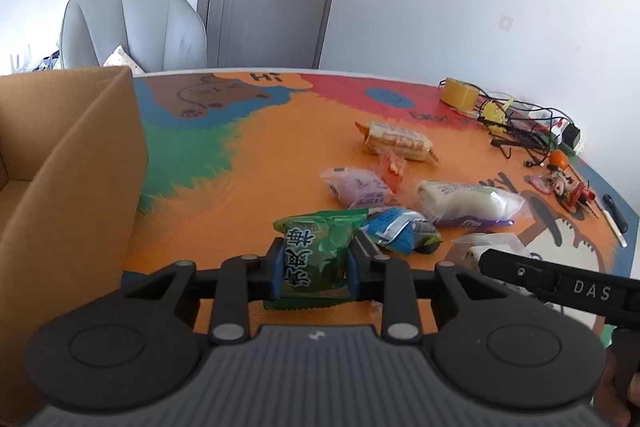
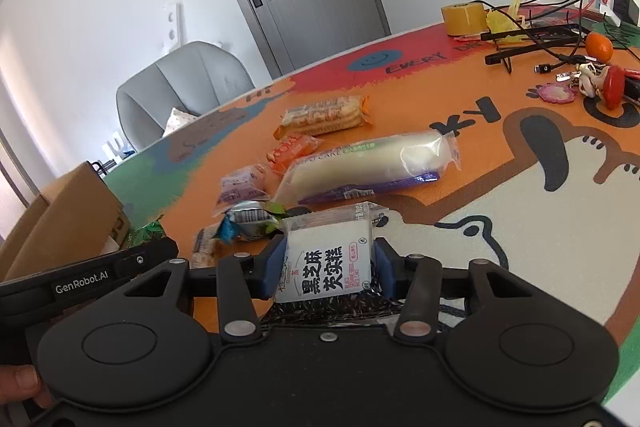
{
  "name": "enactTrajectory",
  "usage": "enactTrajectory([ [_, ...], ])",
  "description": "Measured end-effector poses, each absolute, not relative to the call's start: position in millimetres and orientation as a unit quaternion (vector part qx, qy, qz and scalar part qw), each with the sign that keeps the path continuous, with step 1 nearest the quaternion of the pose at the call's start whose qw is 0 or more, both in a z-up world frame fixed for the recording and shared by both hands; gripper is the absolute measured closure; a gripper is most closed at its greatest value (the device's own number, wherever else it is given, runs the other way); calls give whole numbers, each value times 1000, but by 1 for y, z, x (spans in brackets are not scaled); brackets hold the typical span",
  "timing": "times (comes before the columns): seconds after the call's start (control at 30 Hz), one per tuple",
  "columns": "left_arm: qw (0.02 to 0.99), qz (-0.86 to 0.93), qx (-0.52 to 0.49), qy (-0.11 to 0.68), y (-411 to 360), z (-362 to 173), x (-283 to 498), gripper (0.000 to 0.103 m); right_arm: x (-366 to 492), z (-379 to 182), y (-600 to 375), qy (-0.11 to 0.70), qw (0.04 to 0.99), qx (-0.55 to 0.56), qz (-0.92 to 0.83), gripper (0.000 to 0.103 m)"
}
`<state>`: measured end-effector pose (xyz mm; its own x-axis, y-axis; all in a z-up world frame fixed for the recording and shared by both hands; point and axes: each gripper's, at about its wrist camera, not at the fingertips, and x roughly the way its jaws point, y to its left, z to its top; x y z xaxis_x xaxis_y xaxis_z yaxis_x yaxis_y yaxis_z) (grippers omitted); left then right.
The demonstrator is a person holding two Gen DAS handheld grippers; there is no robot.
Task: Organize snacks
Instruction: 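Grasp the green snack bag with the left tool while the right tool grasps the white printed pack, then carry both bags over the cardboard box and open both tools to drop them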
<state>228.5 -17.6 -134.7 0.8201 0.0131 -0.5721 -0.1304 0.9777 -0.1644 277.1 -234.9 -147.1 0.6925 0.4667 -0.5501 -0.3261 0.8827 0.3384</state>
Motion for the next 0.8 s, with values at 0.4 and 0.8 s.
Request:
enactTrajectory([
  [0.4,960,37,-99,260,-10,-100,206,74,261,-118,-220,294,915,117,250,56],
  [0.8,968,64,-96,222,12,-69,174,74,248,-95,-187,273,906,124,298,56],
])
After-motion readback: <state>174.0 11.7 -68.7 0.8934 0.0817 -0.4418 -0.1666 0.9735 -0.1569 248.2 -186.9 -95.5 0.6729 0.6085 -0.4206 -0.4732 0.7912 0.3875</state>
